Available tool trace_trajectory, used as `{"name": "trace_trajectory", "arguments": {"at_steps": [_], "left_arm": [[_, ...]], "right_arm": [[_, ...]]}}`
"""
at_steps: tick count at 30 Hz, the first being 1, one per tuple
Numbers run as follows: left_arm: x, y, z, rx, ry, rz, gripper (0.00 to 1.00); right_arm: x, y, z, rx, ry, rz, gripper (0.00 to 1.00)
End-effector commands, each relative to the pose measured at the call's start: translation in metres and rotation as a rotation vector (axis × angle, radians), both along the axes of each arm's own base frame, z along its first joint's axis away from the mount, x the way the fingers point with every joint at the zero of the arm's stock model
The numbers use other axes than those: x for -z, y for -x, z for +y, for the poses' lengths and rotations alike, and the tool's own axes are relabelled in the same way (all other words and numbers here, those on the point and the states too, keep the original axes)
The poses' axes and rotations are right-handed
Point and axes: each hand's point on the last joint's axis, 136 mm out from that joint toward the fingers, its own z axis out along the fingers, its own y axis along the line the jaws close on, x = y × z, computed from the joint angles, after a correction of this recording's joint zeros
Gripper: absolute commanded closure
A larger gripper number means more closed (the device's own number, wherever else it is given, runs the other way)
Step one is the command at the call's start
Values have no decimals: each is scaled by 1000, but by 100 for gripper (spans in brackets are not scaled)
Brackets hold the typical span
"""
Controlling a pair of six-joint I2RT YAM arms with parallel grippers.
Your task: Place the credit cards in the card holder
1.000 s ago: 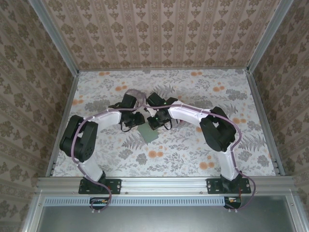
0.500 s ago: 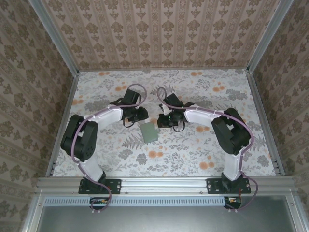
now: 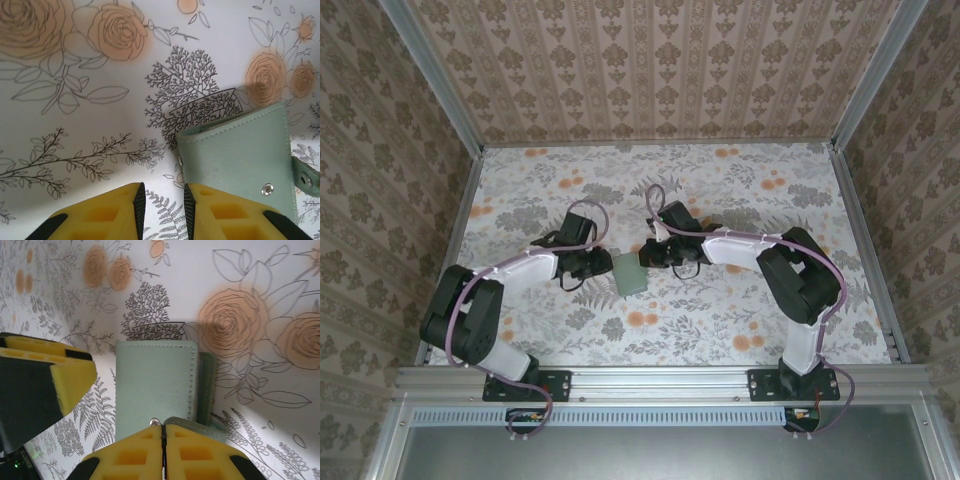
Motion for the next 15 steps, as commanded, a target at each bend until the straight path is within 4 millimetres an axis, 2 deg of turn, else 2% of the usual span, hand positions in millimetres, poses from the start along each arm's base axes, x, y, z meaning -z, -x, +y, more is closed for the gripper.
{"name": "trace_trajectory", "arguments": {"at_steps": [1, 10, 15], "left_arm": [[-2, -6, -11, -10, 64, -8, 70], [6, -15, -34, 33, 88, 16, 72], [5, -16, -36, 37, 88, 12, 73]], "right_arm": [[-9, 6, 8, -85, -15, -49, 91], [-12, 8, 10, -145, 8, -68, 90], [-9, 9, 17, -163, 4, -57, 90]]}}
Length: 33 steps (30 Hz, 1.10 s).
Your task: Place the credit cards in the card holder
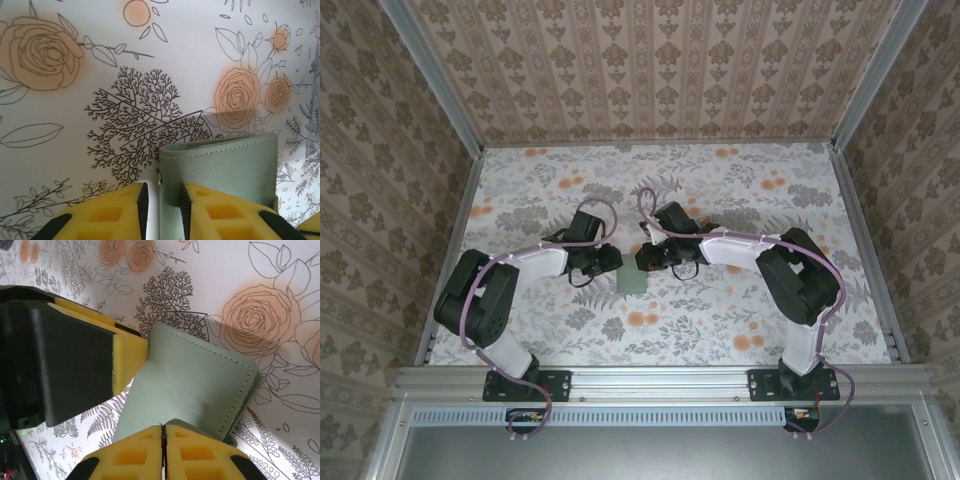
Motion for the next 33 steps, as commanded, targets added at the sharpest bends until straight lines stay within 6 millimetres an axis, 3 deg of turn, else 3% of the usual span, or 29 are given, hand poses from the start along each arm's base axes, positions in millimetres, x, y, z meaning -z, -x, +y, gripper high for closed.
{"name": "trace_trajectory", "arguments": {"at_steps": [1, 11, 19, 33], "left_arm": [[-3, -1, -8, 9, 20, 5, 73], [-1, 4, 1, -3, -9, 6, 73], [-2, 3, -4, 2, 2, 5, 74], [-1, 4, -4, 6, -7, 7, 74]], "right_arm": [[-4, 3, 12, -50, -8, -5, 90], [16, 12, 6, -75, 85, 23, 90], [26, 5, 2, -43, 130, -4, 90], [-13, -6, -2, 5, 84, -99, 91]]}}
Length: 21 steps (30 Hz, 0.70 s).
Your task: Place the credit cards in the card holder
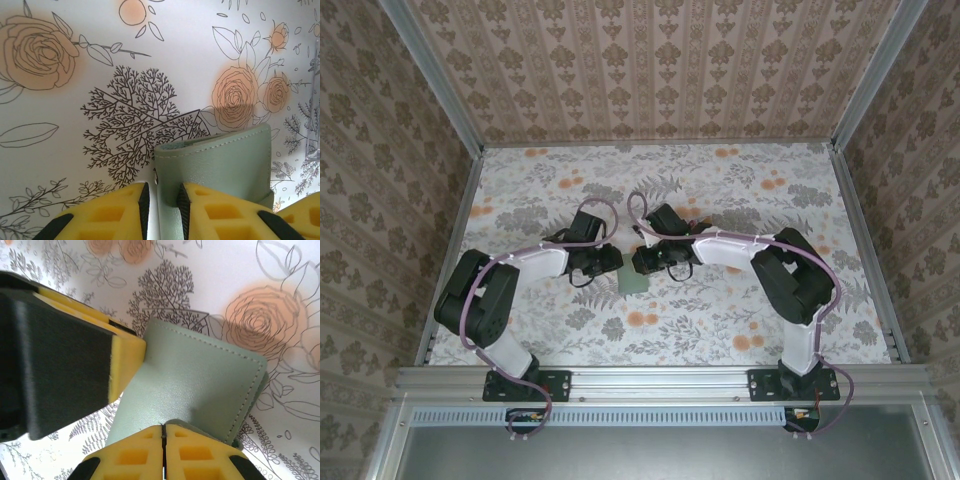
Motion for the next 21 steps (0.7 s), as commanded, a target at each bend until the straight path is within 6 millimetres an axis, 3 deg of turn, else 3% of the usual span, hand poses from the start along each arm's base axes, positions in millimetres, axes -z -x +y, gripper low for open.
{"name": "trace_trajectory", "arguments": {"at_steps": [1, 12, 21], "left_arm": [[-2, 2, -3, 1, 0, 9, 74], [-2, 2, -3, 3, -3, 10, 74], [-2, 0, -4, 7, -4, 12, 74]], "right_arm": [[-18, -5, -3, 20, -12, -44, 91], [5, -2, 3, 3, 3, 16, 91], [10, -2, 8, -5, -5, 33, 91]]}}
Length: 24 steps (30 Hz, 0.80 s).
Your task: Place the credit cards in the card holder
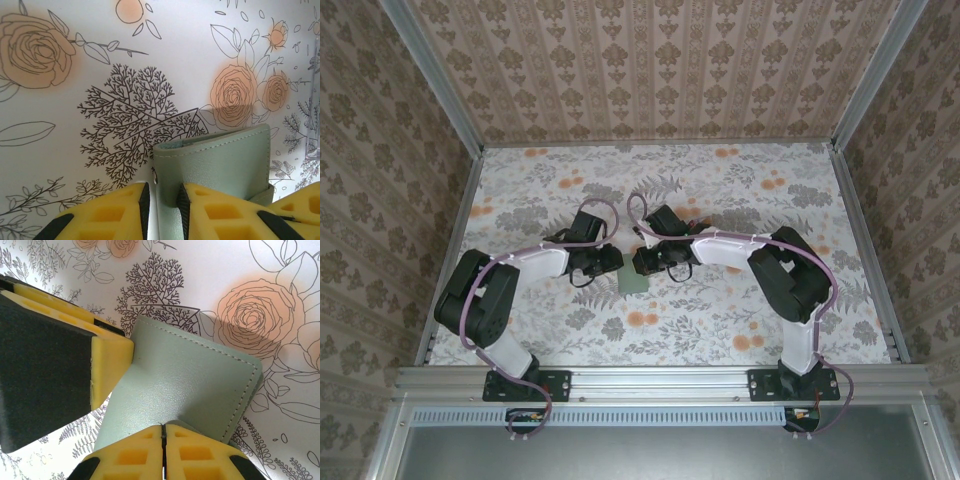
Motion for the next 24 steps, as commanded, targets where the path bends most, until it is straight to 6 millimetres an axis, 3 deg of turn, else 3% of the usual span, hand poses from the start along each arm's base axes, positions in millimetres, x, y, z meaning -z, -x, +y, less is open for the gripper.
{"name": "trace_trajectory", "arguments": {"at_steps": [1, 8, 16, 24], "left_arm": [[-2, 1, -4, 6, -2, 13, 74], [0, 1, -2, 5, -11, 15, 74], [-1, 1, -2, 10, -14, 14, 74], [-1, 2, 0, 9, -25, 11, 74]], "right_arm": [[-3, -2, 10, -9, -25, 12, 91], [-8, -3, 12, -9, -40, 9, 91], [1, 3, 15, -30, -32, 46, 91], [12, 8, 2, -22, 42, 49, 91]]}}
